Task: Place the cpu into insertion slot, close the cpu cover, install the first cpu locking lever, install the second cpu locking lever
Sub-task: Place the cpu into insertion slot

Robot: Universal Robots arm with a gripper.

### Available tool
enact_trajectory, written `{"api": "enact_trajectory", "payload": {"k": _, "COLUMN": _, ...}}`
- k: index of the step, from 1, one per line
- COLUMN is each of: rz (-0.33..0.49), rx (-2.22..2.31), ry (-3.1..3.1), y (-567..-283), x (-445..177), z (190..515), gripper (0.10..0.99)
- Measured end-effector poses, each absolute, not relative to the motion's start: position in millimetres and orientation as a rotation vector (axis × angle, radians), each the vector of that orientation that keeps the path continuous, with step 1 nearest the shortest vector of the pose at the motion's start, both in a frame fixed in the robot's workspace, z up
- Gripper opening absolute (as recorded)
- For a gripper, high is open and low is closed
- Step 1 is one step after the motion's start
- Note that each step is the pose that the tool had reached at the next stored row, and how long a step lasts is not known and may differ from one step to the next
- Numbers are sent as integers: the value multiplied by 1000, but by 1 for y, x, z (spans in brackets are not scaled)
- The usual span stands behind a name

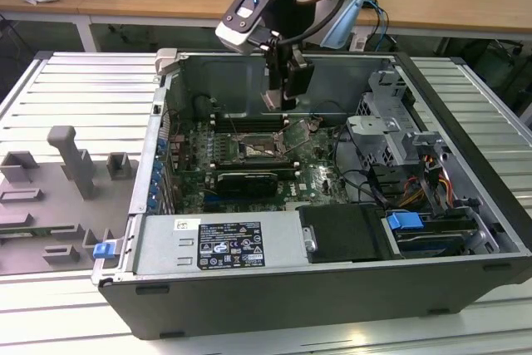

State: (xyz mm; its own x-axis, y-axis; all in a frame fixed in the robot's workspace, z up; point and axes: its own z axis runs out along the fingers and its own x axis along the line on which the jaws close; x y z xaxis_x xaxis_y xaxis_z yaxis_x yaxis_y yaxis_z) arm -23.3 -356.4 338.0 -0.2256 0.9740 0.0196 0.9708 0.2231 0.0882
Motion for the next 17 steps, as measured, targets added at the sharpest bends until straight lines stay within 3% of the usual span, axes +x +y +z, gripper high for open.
{"api": "enact_trajectory", "payload": {"k": 17, "rz": 124, "rx": 1990, "ry": 2374, "y": -356, "x": -23, "z": 332, "gripper": 525}}
